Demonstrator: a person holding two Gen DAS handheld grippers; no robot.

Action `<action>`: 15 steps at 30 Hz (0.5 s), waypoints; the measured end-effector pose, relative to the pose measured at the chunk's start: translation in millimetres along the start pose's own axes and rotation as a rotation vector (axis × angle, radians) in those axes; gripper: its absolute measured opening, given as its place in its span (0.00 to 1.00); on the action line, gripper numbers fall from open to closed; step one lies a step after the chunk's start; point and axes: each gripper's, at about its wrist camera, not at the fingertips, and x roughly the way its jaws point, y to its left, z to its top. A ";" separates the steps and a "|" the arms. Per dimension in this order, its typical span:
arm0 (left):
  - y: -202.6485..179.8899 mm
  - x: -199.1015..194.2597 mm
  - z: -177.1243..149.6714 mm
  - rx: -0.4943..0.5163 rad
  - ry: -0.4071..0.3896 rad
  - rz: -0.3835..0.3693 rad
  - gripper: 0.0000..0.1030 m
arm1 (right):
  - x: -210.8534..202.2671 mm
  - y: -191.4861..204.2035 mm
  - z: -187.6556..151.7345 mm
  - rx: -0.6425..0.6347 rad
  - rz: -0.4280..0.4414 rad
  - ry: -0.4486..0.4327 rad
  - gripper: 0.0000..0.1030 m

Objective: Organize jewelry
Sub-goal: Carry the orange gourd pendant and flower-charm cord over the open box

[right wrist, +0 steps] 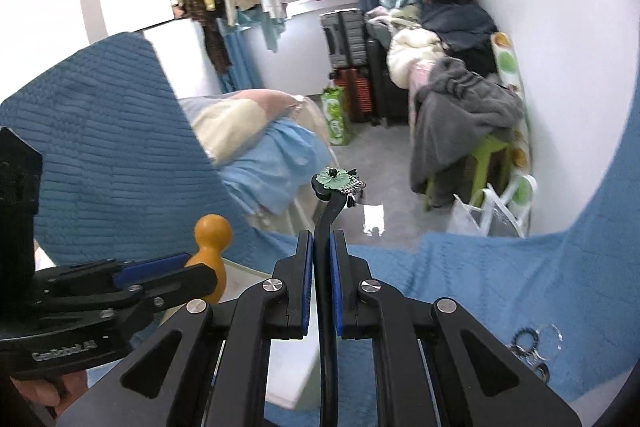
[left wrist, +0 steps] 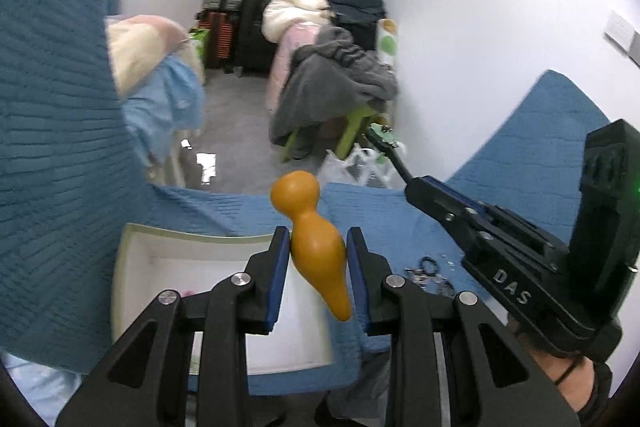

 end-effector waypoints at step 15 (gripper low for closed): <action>99.2 80.4 -36.3 -0.092 0.162 0.078 0.29 | 104.9 50.9 -37.5 -0.083 0.027 0.126 0.06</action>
